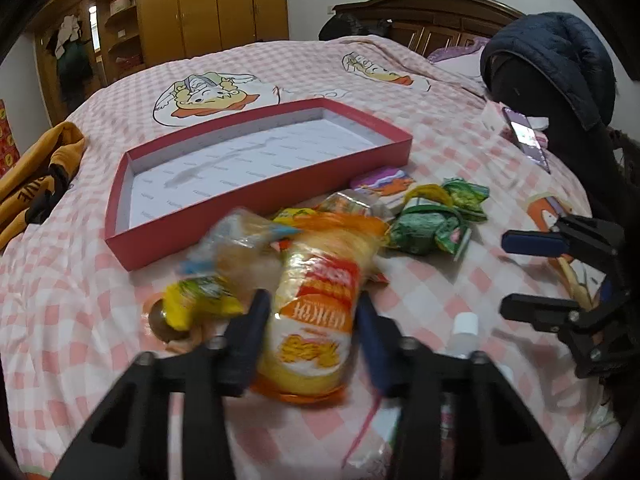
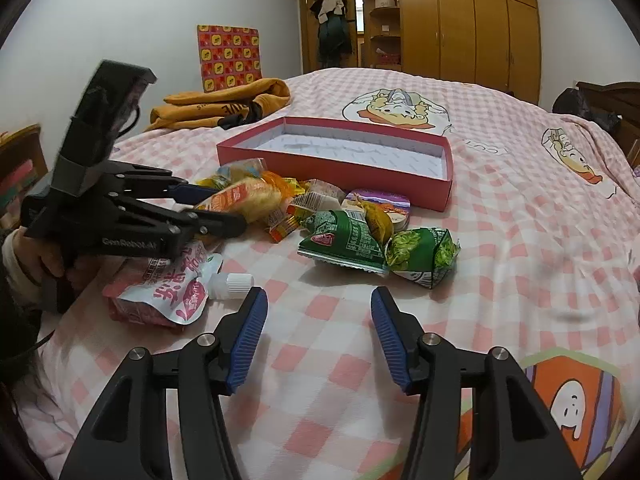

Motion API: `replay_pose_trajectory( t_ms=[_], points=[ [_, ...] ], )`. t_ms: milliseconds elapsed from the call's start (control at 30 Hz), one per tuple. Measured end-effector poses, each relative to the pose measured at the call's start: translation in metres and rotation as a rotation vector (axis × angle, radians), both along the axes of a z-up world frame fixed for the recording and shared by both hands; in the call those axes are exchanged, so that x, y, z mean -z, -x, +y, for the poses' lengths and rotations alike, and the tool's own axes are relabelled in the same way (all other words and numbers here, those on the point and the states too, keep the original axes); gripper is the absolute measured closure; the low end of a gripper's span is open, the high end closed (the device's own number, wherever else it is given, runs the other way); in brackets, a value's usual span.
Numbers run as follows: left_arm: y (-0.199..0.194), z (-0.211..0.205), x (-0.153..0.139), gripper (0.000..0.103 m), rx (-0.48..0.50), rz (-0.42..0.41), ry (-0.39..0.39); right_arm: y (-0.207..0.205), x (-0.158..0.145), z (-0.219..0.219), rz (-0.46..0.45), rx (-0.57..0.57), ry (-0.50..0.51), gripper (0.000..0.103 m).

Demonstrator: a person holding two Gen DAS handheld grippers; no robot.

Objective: Organize snacks
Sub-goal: 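Grasp the yellow cracker bag with the left tool while the right tool reopens over the pink pouch, then carry the cracker bag in the left tool while the right tool lifts the pink pouch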

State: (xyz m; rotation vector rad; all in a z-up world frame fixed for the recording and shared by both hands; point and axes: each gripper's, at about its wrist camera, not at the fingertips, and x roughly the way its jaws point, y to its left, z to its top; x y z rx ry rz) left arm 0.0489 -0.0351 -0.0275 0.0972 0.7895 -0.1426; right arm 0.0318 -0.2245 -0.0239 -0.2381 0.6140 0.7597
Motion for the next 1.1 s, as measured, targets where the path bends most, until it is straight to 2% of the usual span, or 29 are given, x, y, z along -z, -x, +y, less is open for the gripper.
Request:
replay_pose_trajectory(
  t_ms=[67,167,300,400,500,600,667,700,800,900,1100],
  points=[
    [0.007,0.004,-0.005,0.064,-0.038,0.0,0.012,0.002,-0.001,0.001,0.005,0.003,-0.004,0.045],
    [0.028,0.013,-0.016,0.064,-0.084,-0.012,0.037,0.008,-0.005,0.004,0.023,0.002,-0.028,0.032],
    [0.057,0.027,-0.031,0.064,-0.12,-0.047,0.08,0.021,-0.01,0.013,0.067,-0.011,-0.071,0.022],
    [0.071,0.034,-0.037,0.064,-0.142,-0.07,0.081,0.035,-0.015,0.022,0.103,-0.046,-0.116,0.016],
    [0.083,0.044,-0.039,0.064,-0.164,-0.085,0.094,0.054,-0.015,0.036,0.071,-0.097,-0.109,0.008],
    [0.093,0.054,-0.039,0.064,-0.19,-0.089,0.126,0.06,-0.006,0.057,0.055,-0.099,-0.035,0.008],
    [0.099,0.058,-0.038,0.064,-0.199,-0.094,0.137,0.058,0.003,0.068,0.102,-0.109,-0.024,0.009],
    [0.1,0.058,-0.038,0.064,-0.201,-0.095,0.138,0.056,0.006,0.071,0.123,-0.108,-0.035,0.019],
    [0.104,0.059,-0.039,0.064,-0.202,-0.104,0.143,0.055,0.009,0.072,0.138,-0.101,-0.066,0.023],
    [0.104,0.06,-0.039,0.064,-0.208,-0.1,0.137,0.059,0.003,0.067,0.129,-0.117,-0.098,0.023],
    [0.093,0.056,-0.041,0.064,-0.219,-0.075,0.132,0.058,-0.027,0.052,0.066,-0.098,-0.153,0.023]
  ],
)
